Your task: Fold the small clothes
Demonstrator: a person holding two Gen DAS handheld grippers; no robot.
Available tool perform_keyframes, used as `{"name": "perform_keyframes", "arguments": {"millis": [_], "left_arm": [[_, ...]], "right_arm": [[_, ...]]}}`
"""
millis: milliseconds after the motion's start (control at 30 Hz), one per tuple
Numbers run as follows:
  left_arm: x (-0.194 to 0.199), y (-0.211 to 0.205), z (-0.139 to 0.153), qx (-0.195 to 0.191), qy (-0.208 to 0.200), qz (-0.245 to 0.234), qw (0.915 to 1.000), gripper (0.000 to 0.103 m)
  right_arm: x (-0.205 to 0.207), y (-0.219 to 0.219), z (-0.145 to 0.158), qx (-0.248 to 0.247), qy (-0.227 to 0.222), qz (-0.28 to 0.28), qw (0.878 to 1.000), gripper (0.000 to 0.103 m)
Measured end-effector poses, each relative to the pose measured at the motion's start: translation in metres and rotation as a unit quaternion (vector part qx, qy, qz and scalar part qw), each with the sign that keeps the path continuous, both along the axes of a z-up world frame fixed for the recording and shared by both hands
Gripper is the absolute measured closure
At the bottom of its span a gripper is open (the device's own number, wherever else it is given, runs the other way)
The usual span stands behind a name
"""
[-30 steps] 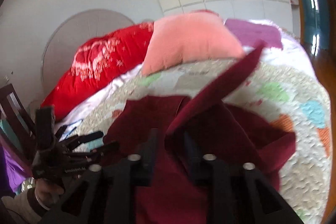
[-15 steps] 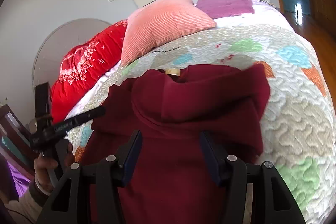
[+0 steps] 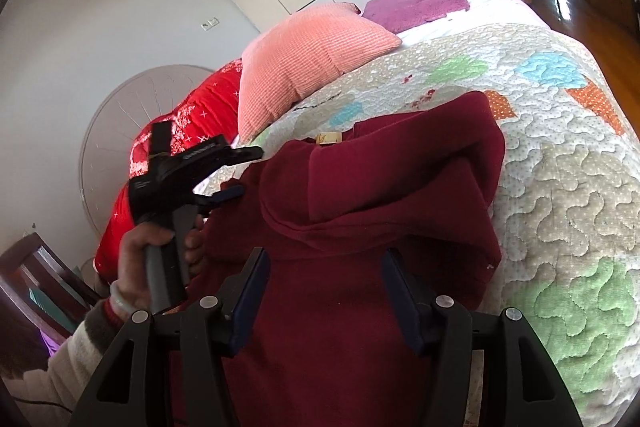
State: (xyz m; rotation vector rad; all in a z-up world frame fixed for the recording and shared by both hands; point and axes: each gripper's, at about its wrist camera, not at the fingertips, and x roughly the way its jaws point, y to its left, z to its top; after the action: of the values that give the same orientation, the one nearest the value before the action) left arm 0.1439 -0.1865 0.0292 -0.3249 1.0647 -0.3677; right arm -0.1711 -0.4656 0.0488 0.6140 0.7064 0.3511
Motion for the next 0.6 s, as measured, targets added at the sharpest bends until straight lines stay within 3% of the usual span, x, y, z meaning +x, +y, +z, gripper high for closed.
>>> {"name": "perform_keyframes", "arguments": {"millis": [33, 67, 100, 167, 267, 433, 533, 600], "left_arm": [[0.004, -0.001, -0.002, 0.000, 0.000, 0.001, 1.0000, 0.019], [0.005, -0.001, -0.002, 0.001, -0.004, 0.003, 1.0000, 0.029], [0.005, 0.000, 0.000, 0.000, -0.013, 0.005, 0.9999, 0.056], [0.008, 0.000, 0.001, -0.024, -0.001, -0.009, 0.9997, 0.092], [0.002, -0.002, 0.011, -0.055, -0.007, -0.041, 0.9976, 0.092], [-0.005, 0.000, 0.030, -0.007, -0.045, -0.034, 0.9984, 0.092], [0.004, 0.011, 0.022, -0.038, -0.015, -0.007, 0.9992, 0.087], [0.010, 0.015, 0.010, -0.041, 0.014, 0.012, 0.9990, 0.077]], "right_arm": [[-0.002, -0.001, 0.000, -0.001, 0.000, -0.003, 1.000, 0.046], [-0.003, -0.003, 0.001, -0.004, 0.000, -0.007, 1.000, 0.046], [-0.005, -0.004, 0.002, -0.007, 0.000, -0.011, 1.000, 0.046], [-0.009, -0.007, 0.004, -0.010, 0.000, -0.020, 1.000, 0.046], [-0.010, -0.012, 0.005, -0.009, 0.005, -0.030, 0.999, 0.046], [-0.013, -0.013, 0.007, 0.001, -0.001, -0.033, 0.999, 0.045], [-0.013, -0.010, 0.005, 0.001, 0.003, -0.027, 1.000, 0.044], [-0.011, -0.009, 0.002, 0.002, 0.007, -0.023, 1.000, 0.042]]}}
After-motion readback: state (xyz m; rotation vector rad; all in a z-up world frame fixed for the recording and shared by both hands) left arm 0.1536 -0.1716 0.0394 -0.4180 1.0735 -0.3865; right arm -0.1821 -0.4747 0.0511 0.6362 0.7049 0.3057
